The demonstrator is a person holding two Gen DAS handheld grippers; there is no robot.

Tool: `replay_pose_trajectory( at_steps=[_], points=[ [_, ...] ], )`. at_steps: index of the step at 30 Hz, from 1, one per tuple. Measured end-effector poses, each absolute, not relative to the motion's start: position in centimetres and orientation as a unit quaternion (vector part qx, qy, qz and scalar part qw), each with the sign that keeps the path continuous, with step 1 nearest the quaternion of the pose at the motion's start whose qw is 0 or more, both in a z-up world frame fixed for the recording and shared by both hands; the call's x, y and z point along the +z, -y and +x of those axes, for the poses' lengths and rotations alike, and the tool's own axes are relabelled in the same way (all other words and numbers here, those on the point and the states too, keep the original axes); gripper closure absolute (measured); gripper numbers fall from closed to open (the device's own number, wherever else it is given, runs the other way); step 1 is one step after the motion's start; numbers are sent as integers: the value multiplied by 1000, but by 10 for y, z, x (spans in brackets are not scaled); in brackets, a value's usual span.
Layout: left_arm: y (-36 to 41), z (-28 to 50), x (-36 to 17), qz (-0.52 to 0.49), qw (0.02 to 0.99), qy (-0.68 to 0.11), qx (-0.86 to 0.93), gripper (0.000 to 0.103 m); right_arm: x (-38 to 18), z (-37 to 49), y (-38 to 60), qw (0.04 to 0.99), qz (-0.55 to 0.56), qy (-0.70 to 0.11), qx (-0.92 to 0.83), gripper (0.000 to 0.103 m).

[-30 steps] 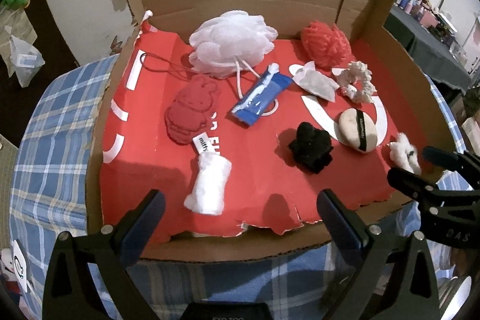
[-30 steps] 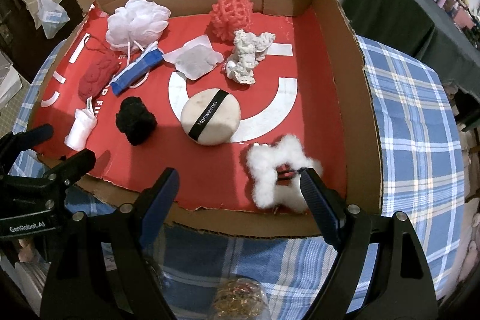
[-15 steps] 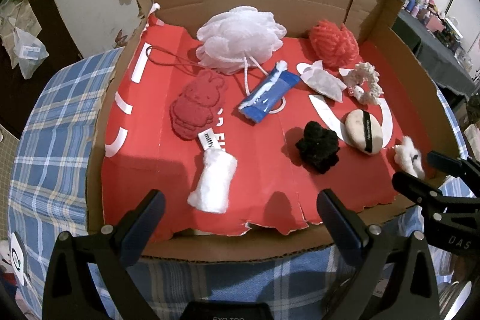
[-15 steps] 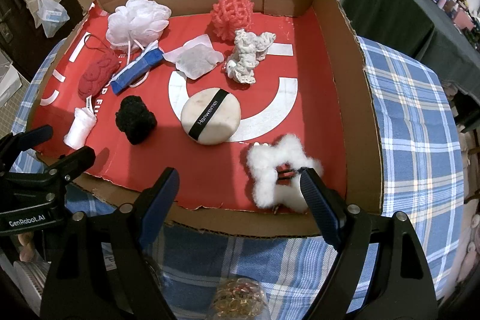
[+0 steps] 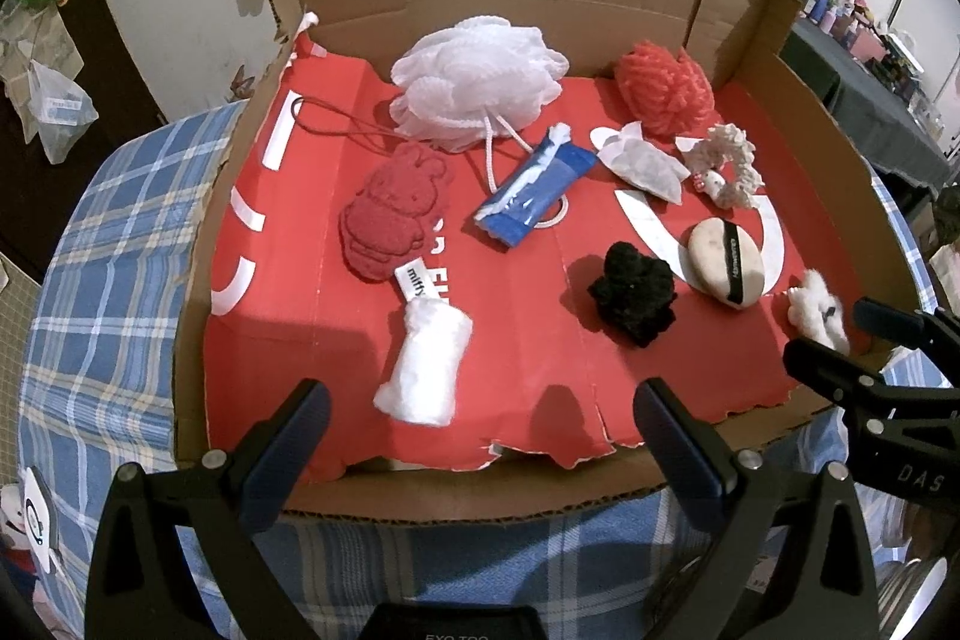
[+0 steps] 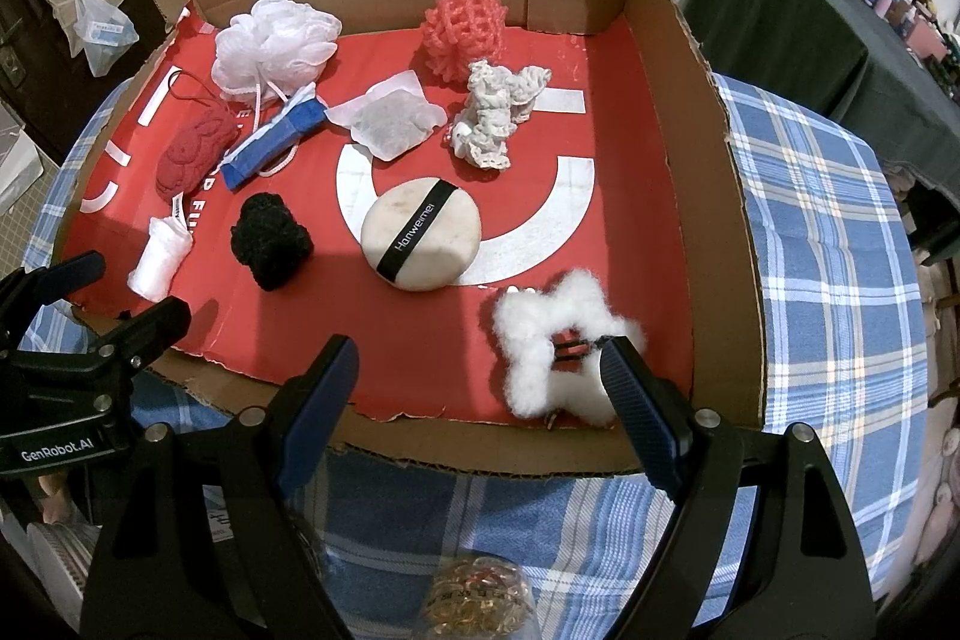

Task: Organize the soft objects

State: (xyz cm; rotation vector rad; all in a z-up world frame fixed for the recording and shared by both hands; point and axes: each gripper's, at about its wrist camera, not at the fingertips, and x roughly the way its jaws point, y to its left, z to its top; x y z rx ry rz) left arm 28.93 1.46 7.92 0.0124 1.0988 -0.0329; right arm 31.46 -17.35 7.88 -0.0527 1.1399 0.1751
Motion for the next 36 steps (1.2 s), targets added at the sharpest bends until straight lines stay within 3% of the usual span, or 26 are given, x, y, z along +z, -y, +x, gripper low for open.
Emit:
replay_pose_trajectory(
  at_steps=[36],
  points=[
    [-17, 289, 78, -2, 851, -525, -16, 0, 80, 315, 175, 838, -25, -538, 83, 20]
  ],
)
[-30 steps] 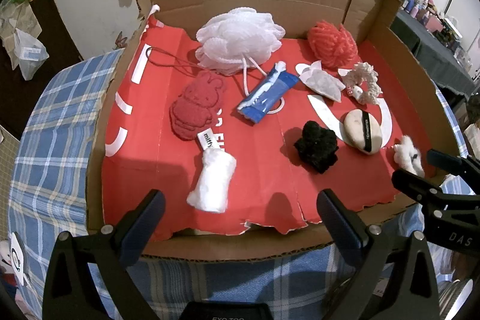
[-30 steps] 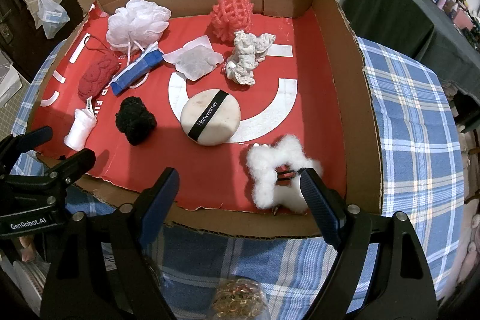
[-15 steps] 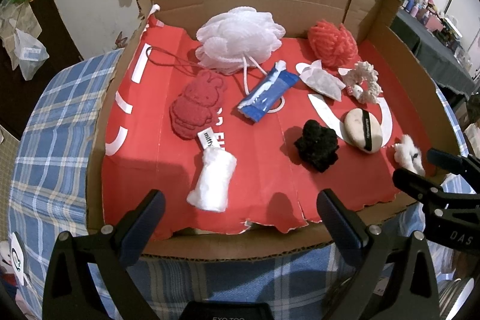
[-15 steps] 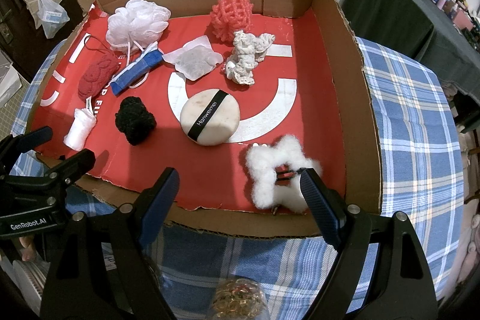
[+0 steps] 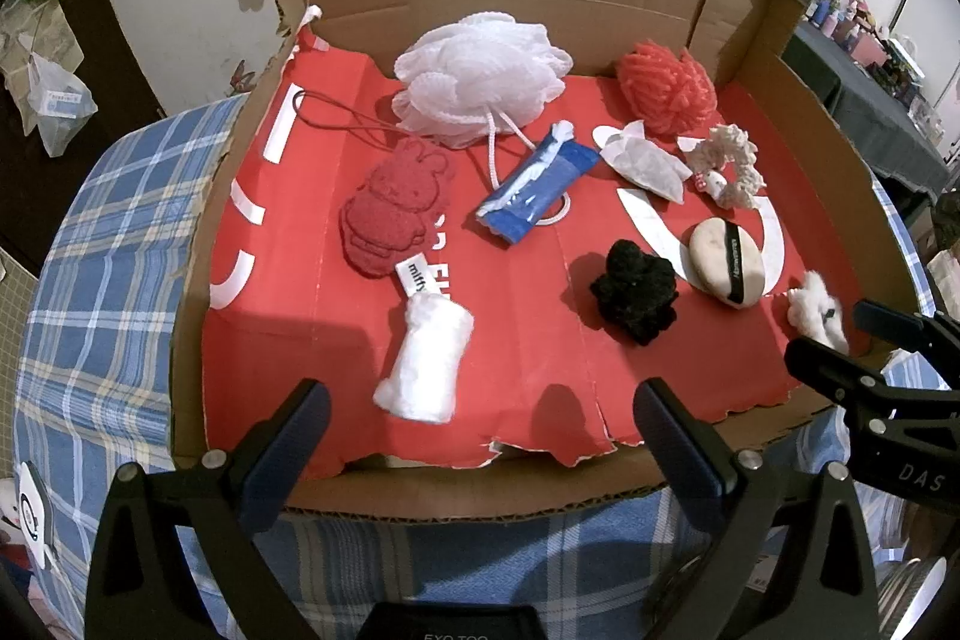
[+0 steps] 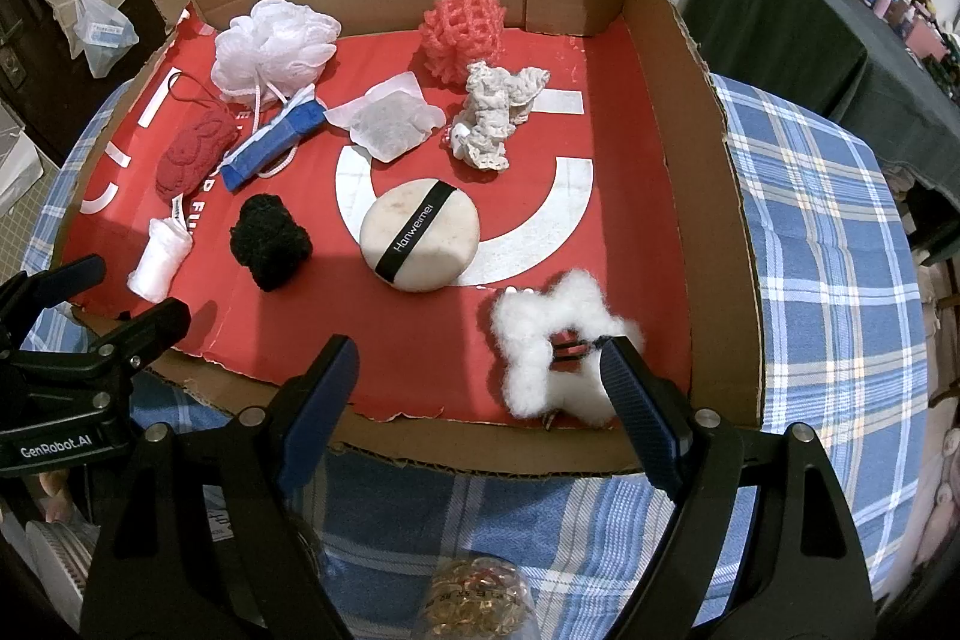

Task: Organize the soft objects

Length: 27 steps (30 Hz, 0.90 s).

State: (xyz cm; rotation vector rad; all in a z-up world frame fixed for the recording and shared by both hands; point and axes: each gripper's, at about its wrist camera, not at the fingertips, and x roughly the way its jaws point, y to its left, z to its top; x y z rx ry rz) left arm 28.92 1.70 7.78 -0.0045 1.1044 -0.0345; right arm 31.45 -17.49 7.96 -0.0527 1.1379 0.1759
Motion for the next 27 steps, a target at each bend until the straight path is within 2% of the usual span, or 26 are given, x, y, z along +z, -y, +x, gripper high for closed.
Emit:
replay_pose_trajectory(
  at_steps=[21, 27],
  points=[
    [-17, 291, 77, -2, 851, -525, -16, 0, 79, 314, 175, 838, -25, -538, 84, 20],
    [-19, 286, 82, -15, 856, -517, -27, 0, 91, 308, 177, 852, -43, -516, 80, 20]
  ],
)
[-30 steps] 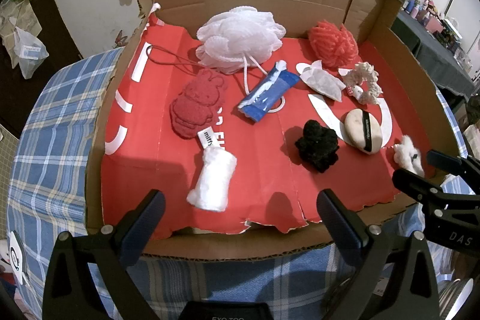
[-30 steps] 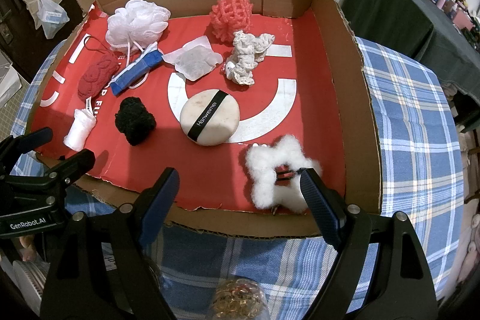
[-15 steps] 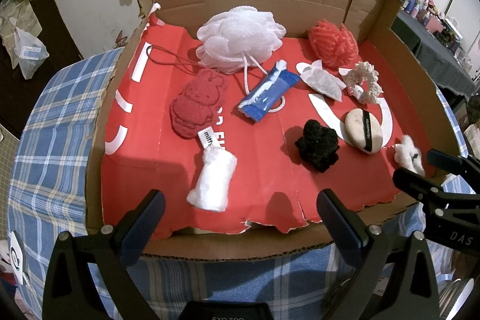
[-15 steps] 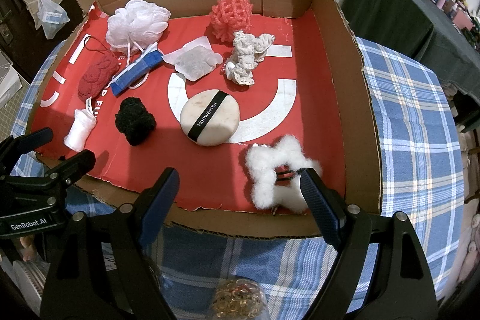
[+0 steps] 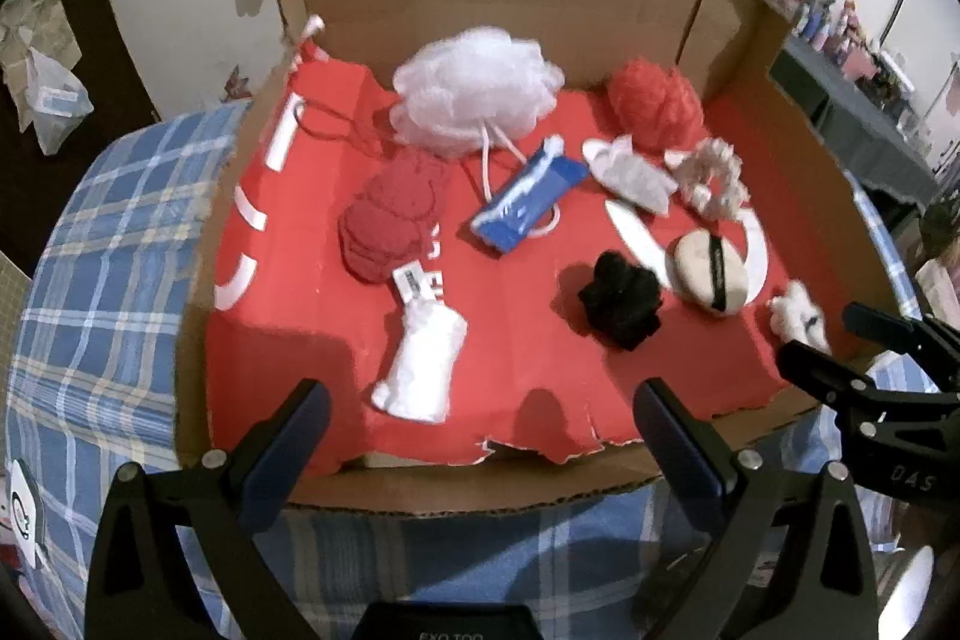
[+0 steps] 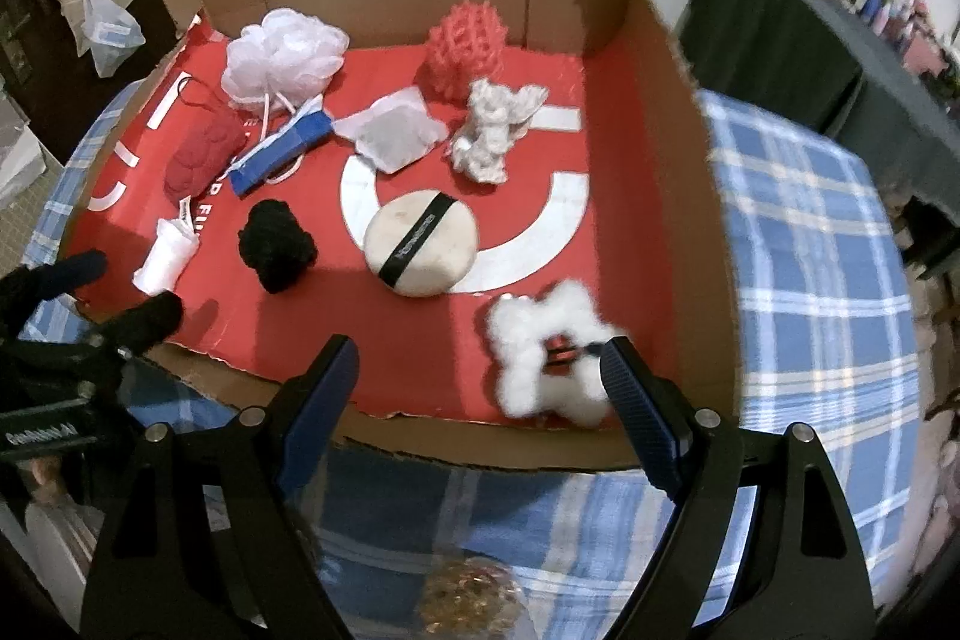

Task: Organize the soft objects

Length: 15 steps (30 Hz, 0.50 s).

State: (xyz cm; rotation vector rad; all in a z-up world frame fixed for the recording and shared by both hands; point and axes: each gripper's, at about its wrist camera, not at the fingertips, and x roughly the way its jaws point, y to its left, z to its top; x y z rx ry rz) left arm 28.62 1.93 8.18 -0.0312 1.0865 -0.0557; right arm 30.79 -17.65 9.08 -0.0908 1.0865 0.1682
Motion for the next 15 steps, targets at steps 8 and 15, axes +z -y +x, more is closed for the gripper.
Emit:
replay_pose_trajectory(
  at_steps=[8, 15],
  points=[
    [-24, 260, 122, -26, 885, -464, -24, 0, 142, 272, 190, 889, -45, -452, 66, 20],
    [-21, 198, 175, -20, 930, -365, -32, 0, 179, 201, 194, 922, -38, -376, 80, 19]
  ],
)
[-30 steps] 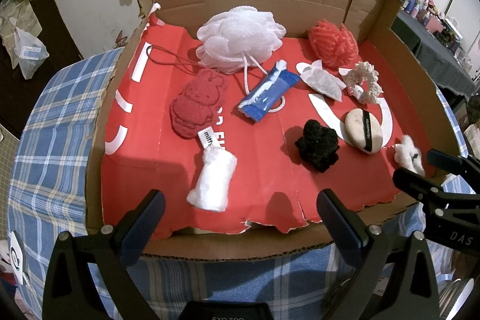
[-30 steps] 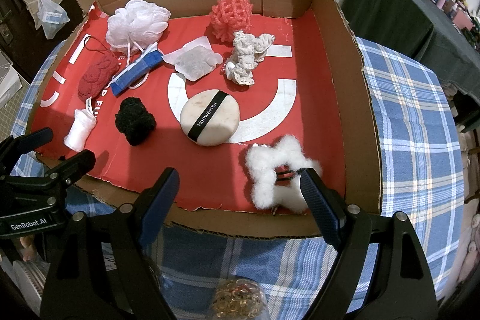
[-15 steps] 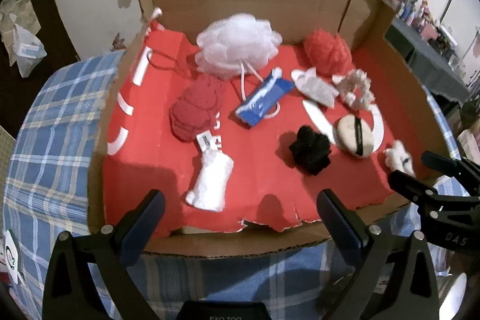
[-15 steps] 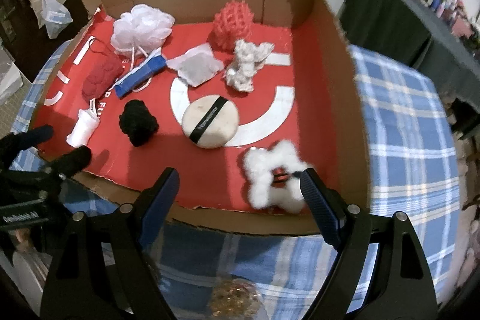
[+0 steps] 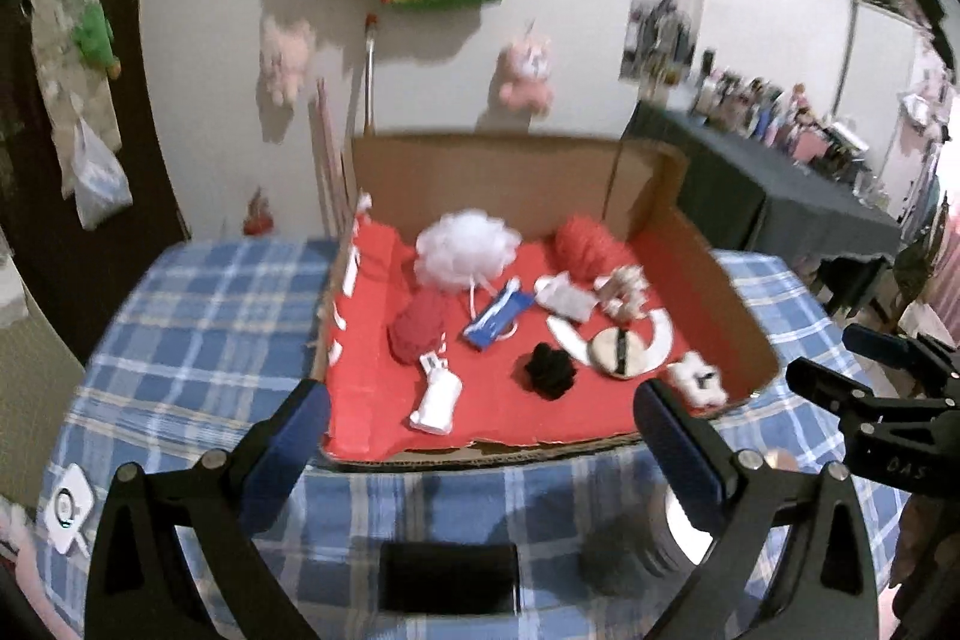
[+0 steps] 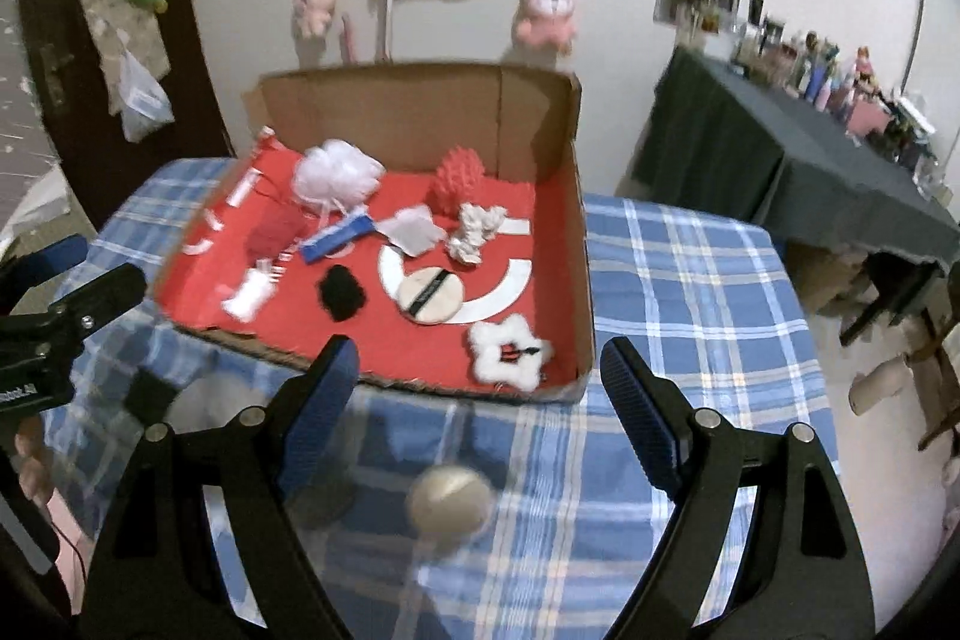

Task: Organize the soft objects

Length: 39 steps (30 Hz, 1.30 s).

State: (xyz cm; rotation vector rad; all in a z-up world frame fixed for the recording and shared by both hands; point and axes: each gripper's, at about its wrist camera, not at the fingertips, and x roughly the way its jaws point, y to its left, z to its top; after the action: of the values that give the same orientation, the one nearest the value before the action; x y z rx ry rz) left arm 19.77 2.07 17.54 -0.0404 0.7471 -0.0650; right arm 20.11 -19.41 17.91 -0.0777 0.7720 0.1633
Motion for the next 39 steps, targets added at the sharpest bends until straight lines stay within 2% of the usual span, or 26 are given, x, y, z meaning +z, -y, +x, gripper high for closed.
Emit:
replay_pose_trajectory(
  at_steps=[7, 12, 17, 25, 31, 39],
  points=[
    [-5, 122, 189, 9, 959, -280, -46, 0, 183, 118, 189, 949, -35, -299, 90, 6],
    [1, 80, 173, 8, 965, -256, -60, 0, 157, 81, 187, 952, -41, -292, 87, 5],
    [3, 65, 139, -12, 954, -288, -82, 0, 112, 77, 189, 939, -21, -334, 84, 5],
    [7, 81, 70, -10, 924, -376, -70, 0, 53, 95, 192, 916, -21, -396, 56, 5],
    [5, 96, 38, -20, 903, -425, -55, 0, 32, 108, 201, 905, -18, -424, 30, 5],
    [11, 97, 30, 13, 904, -426, -24, 0, 27, 106, 202, 907, -15, -420, 20, 4]
  ],
)
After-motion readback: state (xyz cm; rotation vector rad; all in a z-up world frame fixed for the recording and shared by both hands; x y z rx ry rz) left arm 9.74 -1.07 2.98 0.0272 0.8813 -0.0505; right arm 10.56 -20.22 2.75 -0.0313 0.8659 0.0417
